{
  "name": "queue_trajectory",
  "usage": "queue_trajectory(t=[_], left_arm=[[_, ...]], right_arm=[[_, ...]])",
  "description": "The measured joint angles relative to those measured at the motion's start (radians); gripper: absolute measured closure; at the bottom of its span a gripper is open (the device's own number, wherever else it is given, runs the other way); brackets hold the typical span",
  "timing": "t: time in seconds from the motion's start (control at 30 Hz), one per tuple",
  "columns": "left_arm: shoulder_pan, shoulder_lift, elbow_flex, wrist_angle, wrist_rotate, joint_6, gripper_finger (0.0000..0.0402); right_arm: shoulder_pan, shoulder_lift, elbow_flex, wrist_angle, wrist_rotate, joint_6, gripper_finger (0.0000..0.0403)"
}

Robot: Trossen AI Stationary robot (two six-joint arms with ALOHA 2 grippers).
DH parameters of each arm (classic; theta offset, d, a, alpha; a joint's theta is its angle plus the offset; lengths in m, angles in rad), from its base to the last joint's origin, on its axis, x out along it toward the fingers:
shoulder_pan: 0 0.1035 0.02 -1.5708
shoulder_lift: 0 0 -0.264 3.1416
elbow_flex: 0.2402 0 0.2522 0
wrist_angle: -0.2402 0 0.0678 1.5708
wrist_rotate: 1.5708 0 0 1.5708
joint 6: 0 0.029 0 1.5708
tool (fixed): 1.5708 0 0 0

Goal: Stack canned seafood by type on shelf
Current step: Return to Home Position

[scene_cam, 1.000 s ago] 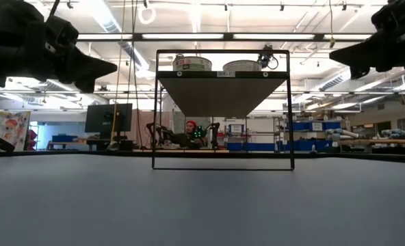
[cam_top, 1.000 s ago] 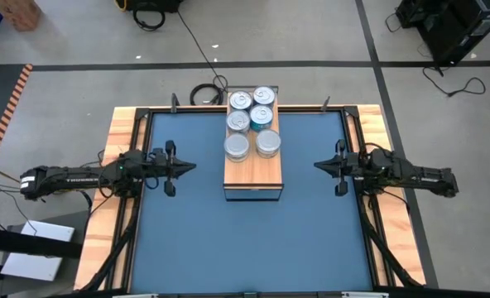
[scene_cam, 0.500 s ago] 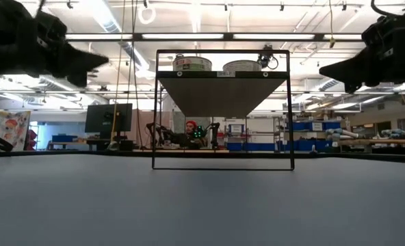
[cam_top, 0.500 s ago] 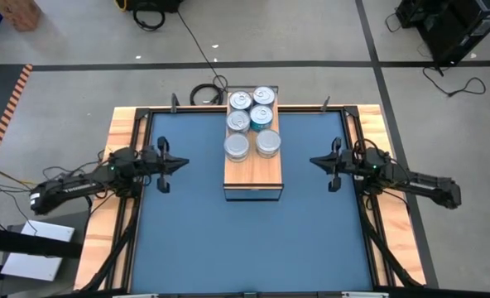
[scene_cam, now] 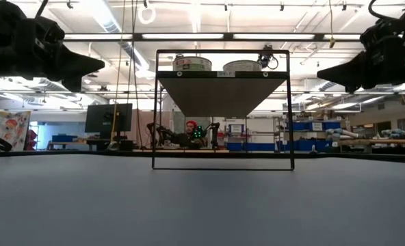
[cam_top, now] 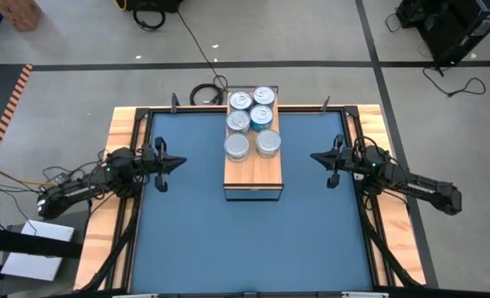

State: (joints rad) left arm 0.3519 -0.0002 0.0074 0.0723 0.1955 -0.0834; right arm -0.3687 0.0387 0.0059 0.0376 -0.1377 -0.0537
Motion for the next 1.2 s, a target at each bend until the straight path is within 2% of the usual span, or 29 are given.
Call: queue_trajectory(t=[0.3, 1.2], left_arm=[[0.0, 0.009, 0.0, -0.03, -0.001, -0.014, 0.0393], [0.0, 0.012, 0.0, -0.012, -0.002, 0.0, 0.0392]], right_arm=[[-0.022, 0.007, 0.0, -0.017, 0.133, 0.006, 0.0381], [-0.022, 0.007, 0.0, -0.01, 0.137, -0.001, 0.038]])
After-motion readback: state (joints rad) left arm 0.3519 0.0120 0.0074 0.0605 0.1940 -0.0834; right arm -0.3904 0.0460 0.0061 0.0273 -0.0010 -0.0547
